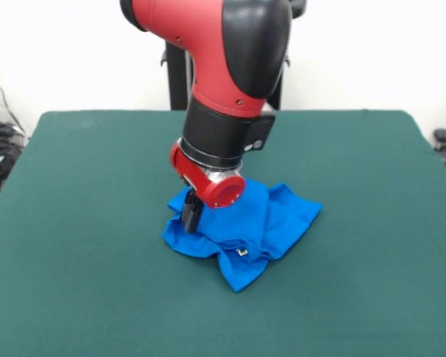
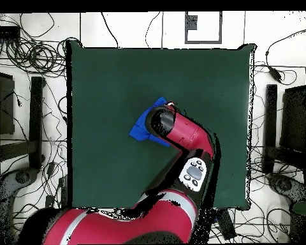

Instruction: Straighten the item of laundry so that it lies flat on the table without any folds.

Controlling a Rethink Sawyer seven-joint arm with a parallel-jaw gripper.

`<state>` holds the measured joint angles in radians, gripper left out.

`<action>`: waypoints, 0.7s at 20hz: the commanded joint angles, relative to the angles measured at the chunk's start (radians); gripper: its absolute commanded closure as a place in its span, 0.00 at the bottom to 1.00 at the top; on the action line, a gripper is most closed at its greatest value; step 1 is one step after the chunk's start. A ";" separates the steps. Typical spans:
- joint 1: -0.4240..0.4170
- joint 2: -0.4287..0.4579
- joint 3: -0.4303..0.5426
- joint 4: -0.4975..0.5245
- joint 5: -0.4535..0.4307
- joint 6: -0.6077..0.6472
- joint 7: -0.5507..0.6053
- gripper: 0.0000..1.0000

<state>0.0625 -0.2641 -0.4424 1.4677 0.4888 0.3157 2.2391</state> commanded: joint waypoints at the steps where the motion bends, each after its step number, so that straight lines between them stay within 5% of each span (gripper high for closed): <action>1: -0.003 0.029 0.109 0.023 -0.045 0.000 0.094 1.00; 14: -0.037 0.005 0.158 0.050 -0.057 -0.004 0.063 1.00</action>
<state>0.0353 -0.2650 -0.4364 1.4676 0.4865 0.3157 2.2391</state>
